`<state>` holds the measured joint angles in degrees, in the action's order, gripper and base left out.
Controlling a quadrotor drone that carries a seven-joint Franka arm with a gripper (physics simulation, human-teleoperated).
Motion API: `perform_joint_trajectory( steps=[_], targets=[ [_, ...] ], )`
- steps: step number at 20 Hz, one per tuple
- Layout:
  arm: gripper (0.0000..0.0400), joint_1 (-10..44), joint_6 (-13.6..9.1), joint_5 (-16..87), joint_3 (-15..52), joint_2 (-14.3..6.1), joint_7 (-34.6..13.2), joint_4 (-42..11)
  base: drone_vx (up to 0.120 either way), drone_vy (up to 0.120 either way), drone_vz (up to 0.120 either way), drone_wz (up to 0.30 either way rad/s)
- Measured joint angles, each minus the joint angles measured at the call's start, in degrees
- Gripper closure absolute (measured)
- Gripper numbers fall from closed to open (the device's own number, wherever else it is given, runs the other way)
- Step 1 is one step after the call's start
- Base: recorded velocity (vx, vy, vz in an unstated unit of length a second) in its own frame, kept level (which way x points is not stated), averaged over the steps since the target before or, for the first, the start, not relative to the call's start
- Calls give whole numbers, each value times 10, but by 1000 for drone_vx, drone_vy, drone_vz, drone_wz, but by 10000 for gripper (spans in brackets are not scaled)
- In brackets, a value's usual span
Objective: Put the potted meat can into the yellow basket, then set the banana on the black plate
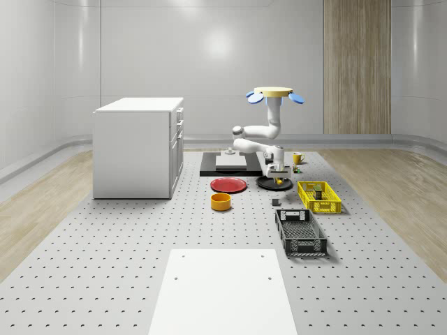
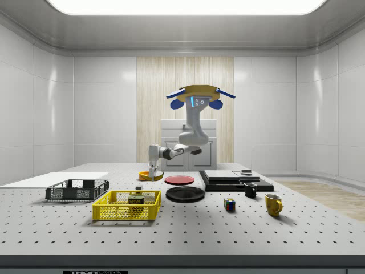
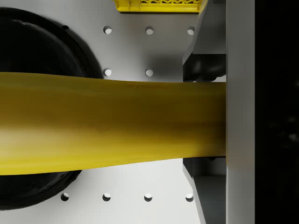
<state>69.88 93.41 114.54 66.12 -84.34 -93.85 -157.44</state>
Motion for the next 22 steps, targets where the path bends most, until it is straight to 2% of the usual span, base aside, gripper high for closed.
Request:
perform_joint_trajectory(
  steps=[22],
  targets=[
    [203, -3, -6, 3, -1, 7, 2, -1, -120, 0, 0, 0]
  ],
)
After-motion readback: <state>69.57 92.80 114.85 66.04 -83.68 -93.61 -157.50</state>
